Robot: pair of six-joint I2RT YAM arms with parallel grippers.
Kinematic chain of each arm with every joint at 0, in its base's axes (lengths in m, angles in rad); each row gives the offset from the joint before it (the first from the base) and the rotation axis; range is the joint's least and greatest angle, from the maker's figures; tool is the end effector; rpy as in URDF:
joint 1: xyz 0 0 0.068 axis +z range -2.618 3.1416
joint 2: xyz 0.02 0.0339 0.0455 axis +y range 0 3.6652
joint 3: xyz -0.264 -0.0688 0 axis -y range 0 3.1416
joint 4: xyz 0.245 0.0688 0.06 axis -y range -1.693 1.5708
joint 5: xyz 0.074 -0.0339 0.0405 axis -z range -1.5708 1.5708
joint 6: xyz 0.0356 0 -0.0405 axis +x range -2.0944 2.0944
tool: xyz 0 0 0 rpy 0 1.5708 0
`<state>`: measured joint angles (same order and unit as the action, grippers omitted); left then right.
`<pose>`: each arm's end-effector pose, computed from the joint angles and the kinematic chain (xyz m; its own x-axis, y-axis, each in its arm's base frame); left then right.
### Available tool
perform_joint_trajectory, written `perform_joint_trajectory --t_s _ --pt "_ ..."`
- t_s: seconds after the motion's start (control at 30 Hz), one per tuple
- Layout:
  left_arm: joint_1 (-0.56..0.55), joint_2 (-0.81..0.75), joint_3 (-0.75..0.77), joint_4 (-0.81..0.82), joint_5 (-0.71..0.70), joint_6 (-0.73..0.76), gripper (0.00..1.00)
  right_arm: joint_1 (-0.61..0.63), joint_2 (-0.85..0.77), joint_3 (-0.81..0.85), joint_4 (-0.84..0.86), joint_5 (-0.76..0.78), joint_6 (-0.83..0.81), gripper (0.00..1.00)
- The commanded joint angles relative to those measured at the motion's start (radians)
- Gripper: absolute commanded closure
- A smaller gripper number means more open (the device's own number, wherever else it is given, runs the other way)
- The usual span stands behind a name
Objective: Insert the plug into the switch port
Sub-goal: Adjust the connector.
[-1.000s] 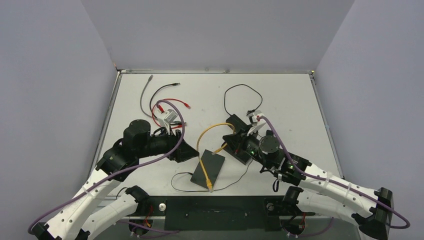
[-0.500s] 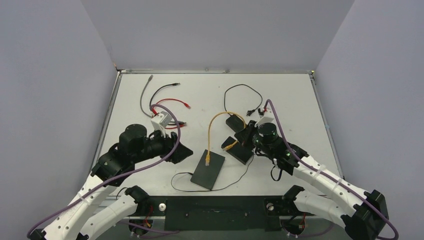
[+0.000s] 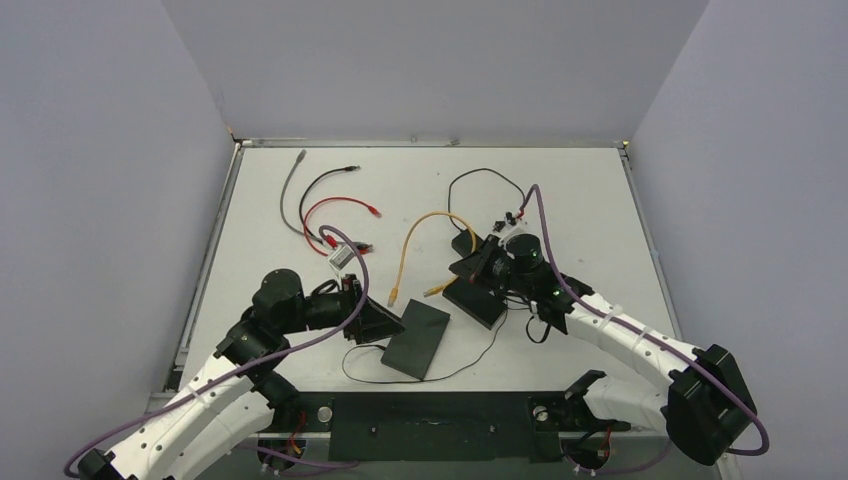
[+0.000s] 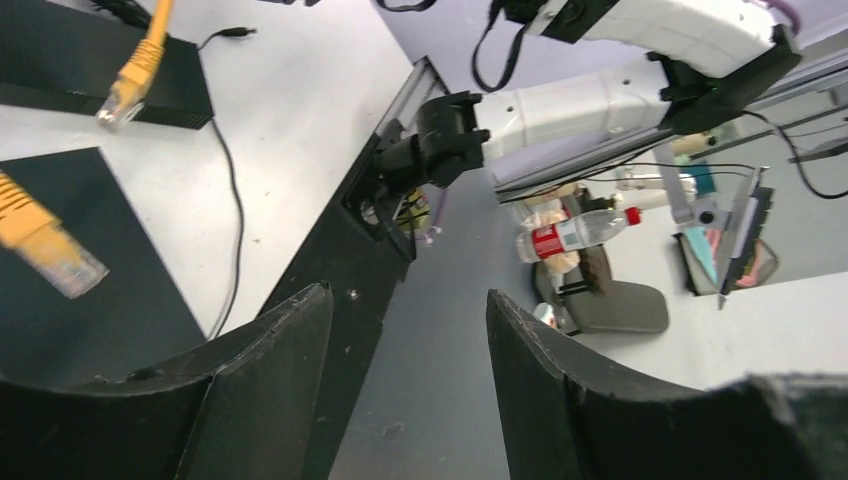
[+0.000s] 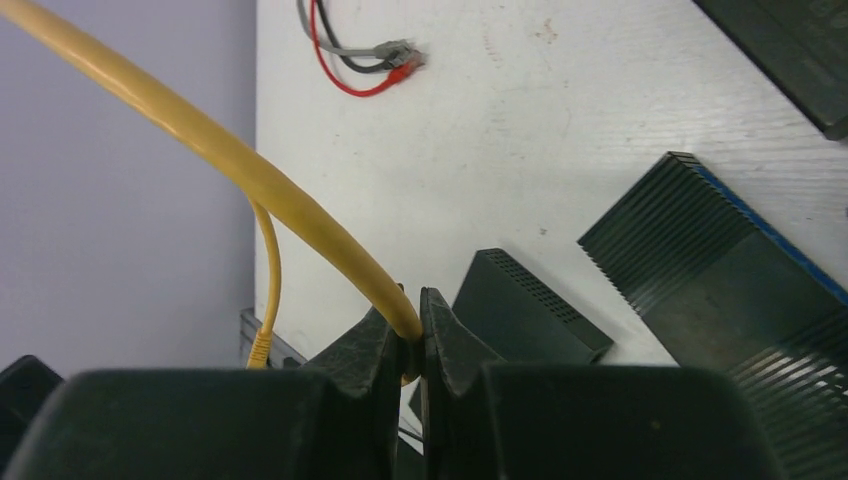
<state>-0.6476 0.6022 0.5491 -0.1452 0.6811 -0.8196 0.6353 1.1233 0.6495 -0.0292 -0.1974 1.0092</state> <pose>0.1061 -0.1083 0.2899 -0.8096 -0.0995 -0.5785 0.5411 0.2556 -0.8012 0.1943 0.1519 0.2406 -0.8162 0.4294 -0.3866 -0.0551 0.6081 0.7919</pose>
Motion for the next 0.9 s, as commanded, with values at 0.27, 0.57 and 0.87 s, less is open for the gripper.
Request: perform_joint_trajectory --t_s 0.27,0.57,0.87 --pt "-0.017 0.097 -0.066 0.368 0.012 -0.139 0.47 0.041 -0.004 -0.033 0.265 -0.052 0.218 1.0" --pt "-0.018 0.119 -0.063 0.242 -0.115 -0.054 0.49 0.081 -0.033 -0.049 0.306 -0.031 0.278 1.0" --pt "-0.017 0.074 -0.031 0.058 -0.277 0.031 0.51 0.107 -0.048 -0.062 0.309 -0.027 0.284 1.0"
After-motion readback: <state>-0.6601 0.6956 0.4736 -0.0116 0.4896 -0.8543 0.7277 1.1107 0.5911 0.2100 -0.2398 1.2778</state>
